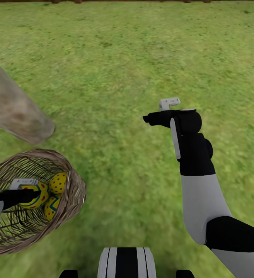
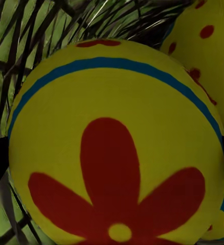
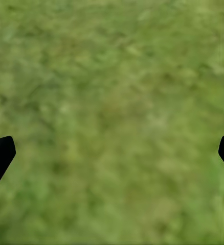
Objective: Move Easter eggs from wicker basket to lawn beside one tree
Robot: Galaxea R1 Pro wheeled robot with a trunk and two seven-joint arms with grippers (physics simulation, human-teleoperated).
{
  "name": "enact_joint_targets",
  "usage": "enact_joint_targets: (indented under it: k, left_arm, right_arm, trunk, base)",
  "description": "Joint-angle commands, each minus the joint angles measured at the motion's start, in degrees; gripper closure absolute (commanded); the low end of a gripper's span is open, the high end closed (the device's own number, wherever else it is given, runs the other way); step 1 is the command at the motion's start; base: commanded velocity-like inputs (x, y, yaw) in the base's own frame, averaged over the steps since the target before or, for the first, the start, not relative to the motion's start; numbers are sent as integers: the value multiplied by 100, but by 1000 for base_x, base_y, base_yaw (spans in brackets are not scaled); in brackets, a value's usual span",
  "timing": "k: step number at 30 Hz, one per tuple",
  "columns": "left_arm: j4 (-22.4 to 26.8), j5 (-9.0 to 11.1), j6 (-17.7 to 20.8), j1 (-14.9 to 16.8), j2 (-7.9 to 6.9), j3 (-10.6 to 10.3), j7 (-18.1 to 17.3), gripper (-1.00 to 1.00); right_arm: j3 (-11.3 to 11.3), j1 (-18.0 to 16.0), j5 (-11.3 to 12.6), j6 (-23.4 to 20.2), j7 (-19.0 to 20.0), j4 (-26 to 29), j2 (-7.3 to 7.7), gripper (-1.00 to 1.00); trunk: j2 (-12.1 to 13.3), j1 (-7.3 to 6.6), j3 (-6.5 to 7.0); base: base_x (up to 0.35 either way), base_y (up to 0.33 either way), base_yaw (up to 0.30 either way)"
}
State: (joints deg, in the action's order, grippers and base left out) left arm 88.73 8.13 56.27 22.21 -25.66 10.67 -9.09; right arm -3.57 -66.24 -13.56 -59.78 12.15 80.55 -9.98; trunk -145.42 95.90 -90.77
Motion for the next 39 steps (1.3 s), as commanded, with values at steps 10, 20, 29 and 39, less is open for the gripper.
enact_joint_targets:
  k: [10, 20, 29, 39]
  left_arm:
    - [20, 39, 184, 3, -1, -66, -36, 100]
    - [98, 56, 373, 3, -9, -178, -65, 100]
    - [103, 51, 373, 3, -9, -186, -69, 100]
    - [98, 47, 373, -15, -1, -913, -512, 100]
  right_arm:
    - [8, -11, -68, -22, 40, -99, -2, -100]
    - [10, -12, -75, -22, 33, -154, -2, -100]
    - [14, -38, -76, -22, 33, -250, -2, -100]
    - [91, -342, -76, -22, 33, -848, -2, -100]
  trunk:
    - [6, -13, 108]
    - [14, -29, 241]
    - [26, -52, 440]
    - [39, -78, 662]
  base:
    - [0, 0, 0]
    - [0, 0, 0]
    - [0, 0, 0]
    - [0, 0, 0]
